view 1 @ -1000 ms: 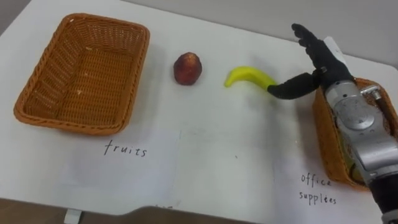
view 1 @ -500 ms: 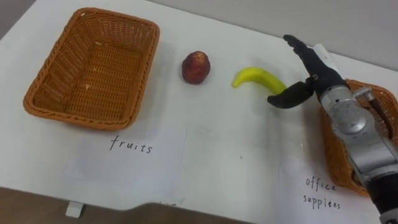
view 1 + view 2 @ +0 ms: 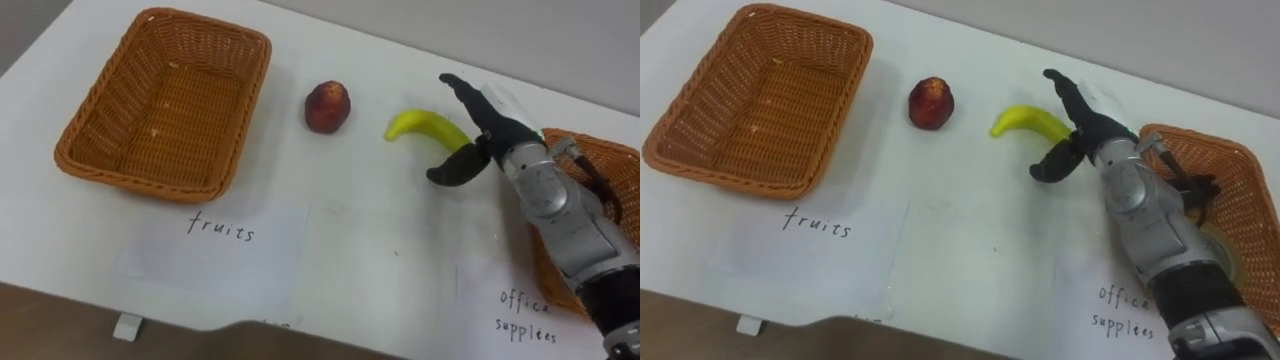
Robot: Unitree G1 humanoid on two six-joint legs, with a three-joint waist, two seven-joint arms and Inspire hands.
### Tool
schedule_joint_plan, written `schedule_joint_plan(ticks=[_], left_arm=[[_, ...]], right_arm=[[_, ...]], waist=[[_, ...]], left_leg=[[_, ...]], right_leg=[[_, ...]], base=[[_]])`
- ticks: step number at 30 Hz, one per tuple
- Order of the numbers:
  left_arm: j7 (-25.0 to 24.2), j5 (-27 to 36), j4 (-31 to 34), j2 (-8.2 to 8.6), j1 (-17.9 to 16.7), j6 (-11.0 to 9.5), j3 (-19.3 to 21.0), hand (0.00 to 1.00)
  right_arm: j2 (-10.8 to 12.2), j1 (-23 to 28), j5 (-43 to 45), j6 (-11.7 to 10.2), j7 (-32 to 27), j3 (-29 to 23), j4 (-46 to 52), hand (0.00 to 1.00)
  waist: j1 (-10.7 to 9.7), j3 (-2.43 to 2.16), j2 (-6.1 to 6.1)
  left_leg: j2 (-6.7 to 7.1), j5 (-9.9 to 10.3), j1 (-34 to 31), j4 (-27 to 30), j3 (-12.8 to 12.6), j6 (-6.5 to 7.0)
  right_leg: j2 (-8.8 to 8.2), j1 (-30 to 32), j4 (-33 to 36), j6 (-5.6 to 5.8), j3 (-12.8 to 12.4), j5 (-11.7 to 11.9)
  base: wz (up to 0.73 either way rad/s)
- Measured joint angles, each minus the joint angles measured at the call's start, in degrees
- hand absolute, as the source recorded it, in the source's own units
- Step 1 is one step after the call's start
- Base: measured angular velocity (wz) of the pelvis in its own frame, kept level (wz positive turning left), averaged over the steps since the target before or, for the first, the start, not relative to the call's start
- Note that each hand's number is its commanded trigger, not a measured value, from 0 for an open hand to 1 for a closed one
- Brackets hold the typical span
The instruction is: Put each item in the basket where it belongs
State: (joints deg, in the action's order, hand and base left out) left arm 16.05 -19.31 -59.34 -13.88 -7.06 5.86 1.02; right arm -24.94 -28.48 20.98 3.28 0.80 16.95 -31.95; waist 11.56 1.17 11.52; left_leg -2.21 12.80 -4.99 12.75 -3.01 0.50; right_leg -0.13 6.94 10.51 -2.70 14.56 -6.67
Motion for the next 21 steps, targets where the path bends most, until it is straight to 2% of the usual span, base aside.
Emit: schedule_joint_plan(ticks=[9, 18, 21], left_arm=[[-0.1, 0.0, -0.2, -0.67, 0.7, 0.0, -2.5, 0.0], [-1.1, 0.0, -0.3, -0.68, 0.6, 0.0, -2.9, 0.0], [-1.3, 0.0, -0.2, -0.68, 0.8, 0.0, -2.9, 0.0]], right_arm=[[0.0, -2.0, -0.1, 0.0, 0.7, 1.6, -2.9, 0.0], [0.0, -2.6, 0.1, 0.1, 0.7, 2.0, -4.0, 0.0], [0.0, -4.7, 0.0, -0.2, 0.6, 1.9, -7.6, 0.0]], waist=[[0.0, 0.07, 0.14], [0.3, 0.22, 0.47], [0.2, 0.23, 0.45]], left_leg=[[0.02, 0.0, -0.1, 0.0, 0.4, -0.02], [0.13, -0.2, -0.4, 0.0, 0.9, -0.09], [0.32, -0.3, -0.8, 0.0, 1.6, -0.05]], right_leg=[[-0.03, 0.0, 0.0, 0.0, 0.2, 0.0], [-0.18, -0.1, 0.0, -0.01, 1.3, 0.0], [-0.36, 0.0, 0.0, -0.01, 1.8, 0.0]], base=[[0.0], [0.03], [0.07]])
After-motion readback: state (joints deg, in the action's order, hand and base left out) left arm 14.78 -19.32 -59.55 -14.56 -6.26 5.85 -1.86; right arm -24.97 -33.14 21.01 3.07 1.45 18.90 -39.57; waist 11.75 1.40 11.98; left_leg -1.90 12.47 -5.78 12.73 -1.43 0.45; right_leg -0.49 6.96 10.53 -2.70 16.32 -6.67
